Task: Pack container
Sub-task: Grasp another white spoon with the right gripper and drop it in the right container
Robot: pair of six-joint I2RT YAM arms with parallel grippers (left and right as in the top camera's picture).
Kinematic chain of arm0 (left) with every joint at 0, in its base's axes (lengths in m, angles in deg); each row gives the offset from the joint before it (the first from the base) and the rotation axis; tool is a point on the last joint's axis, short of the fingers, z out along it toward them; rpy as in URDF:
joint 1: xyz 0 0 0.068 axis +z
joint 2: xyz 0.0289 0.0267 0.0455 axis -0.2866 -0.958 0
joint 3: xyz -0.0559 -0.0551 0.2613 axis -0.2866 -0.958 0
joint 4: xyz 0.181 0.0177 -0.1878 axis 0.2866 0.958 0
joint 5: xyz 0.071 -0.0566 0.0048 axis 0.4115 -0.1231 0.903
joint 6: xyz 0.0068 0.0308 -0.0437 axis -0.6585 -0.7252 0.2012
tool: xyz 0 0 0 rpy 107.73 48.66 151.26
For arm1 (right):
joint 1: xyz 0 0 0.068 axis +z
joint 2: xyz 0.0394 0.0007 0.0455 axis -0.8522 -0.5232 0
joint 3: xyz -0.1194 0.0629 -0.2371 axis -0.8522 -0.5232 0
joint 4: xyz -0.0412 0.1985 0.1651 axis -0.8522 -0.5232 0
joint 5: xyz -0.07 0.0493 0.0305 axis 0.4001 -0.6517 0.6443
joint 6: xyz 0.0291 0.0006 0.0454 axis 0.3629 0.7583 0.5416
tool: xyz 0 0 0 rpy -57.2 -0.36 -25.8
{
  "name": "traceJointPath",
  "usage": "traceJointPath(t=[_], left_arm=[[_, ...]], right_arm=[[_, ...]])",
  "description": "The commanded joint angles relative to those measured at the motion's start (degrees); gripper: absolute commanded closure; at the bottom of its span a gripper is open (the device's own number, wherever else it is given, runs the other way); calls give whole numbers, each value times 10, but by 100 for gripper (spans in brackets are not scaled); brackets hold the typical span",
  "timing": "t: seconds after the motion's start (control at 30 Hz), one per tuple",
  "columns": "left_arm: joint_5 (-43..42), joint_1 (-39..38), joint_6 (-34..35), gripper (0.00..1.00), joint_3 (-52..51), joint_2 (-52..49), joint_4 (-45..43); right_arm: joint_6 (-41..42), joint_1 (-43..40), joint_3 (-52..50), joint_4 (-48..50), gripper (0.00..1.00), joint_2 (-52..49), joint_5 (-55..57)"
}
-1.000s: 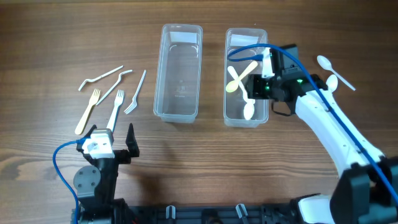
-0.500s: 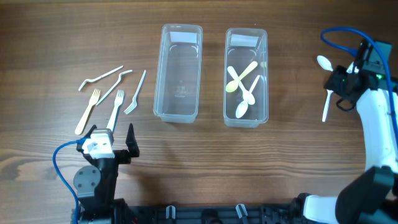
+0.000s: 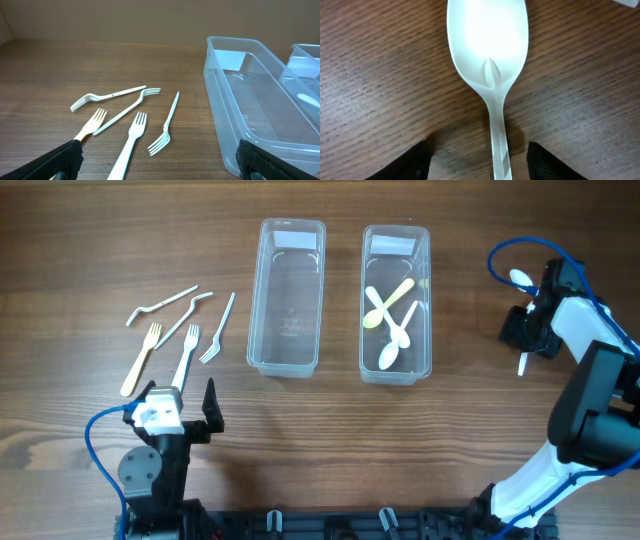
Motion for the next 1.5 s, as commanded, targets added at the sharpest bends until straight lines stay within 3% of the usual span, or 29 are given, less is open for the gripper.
traceJointPath(t=[0.0, 0.13, 0.17, 0.2, 0.27, 0.3, 0.53, 0.73, 0.87, 0.97, 1.13, 1.17, 1.23, 1.3, 1.37, 1.47], left_arm=[[-7, -1, -11, 0, -3, 4, -2], [-7, -1, -11, 0, -3, 4, -2], [-7, -1, -11, 0, -3, 4, -2], [-7, -1, -11, 0, -3, 4, -2], [-7, -1, -11, 0, -3, 4, -2], [-7, -1, -11, 0, -3, 4, -2], [-7, -1, -11, 0, -3, 4, -2], [-7, -1, -11, 0, -3, 4, -2], [-7, -1, -11, 0, -3, 4, -2], [-7, -1, -11, 0, -3, 4, -2], [-7, -1, -11, 0, -3, 4, -2], [-7, -1, -11, 0, -3, 4, -2], [-7, -1, -11, 0, -3, 4, -2], [-7, -1, -11, 0, -3, 4, -2], [-7, -1, -11, 0, -3, 4, -2], [-7, -1, -11, 0, -3, 4, -2]], right_arm=[[-14, -12, -4, 18, 39, -27, -24], [-21, -30, -16, 42, 40, -48, -55], [-34, -30, -16, 42, 49, -48, -55], [-45, -30, -16, 42, 66, -48, -63], [-44, -30, -16, 41, 82, -48, -80], [-44, -30, -16, 41, 96, -48, -80], [-8, -11, -10, -9, 96, 21, -159], [-14, 74, -10, -21, 96, 247, -216], [-14, 150, -10, -17, 96, 336, -225], [9, 224, -15, 3, 96, 333, -243], [35, 296, -20, 49, 96, 226, -241], [36, 297, -20, 52, 95, 213, -245], [29, 293, -17, 54, 62, 210, -243], [14, 279, -6, 54, 47, 229, -243], [-1, 258, -4, 49, 42, 269, -223], [1, 205, -4, 26, 35, 339, -103]])
